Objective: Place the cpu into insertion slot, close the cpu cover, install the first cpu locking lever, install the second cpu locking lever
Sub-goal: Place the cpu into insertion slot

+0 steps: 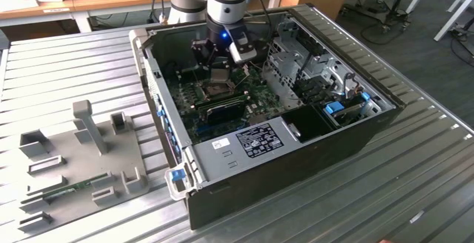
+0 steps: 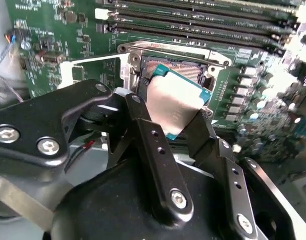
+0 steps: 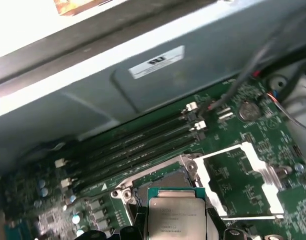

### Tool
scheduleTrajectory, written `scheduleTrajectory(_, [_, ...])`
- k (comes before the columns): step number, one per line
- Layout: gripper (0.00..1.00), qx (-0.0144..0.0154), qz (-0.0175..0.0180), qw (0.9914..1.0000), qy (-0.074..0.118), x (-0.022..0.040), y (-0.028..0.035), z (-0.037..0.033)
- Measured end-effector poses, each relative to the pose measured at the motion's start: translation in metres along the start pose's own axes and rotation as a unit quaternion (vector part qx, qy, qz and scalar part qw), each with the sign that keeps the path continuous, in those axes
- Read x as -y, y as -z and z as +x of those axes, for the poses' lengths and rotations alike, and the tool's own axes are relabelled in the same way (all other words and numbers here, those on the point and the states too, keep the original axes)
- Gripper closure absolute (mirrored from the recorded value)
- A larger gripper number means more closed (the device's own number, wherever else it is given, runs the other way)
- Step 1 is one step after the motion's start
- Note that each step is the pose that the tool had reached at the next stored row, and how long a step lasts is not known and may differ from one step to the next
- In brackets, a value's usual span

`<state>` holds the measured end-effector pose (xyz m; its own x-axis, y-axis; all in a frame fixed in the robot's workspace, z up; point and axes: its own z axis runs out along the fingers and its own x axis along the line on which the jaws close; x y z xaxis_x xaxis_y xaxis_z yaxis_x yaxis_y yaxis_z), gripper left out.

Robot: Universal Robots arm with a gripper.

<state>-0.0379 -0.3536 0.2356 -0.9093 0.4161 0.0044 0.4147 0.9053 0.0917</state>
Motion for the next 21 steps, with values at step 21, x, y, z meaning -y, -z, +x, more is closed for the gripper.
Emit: scheduleTrajectory(21, [0.46,0.0135,-0.0006,0.98918,-0.146,0.0002,-0.0020,0.0000])
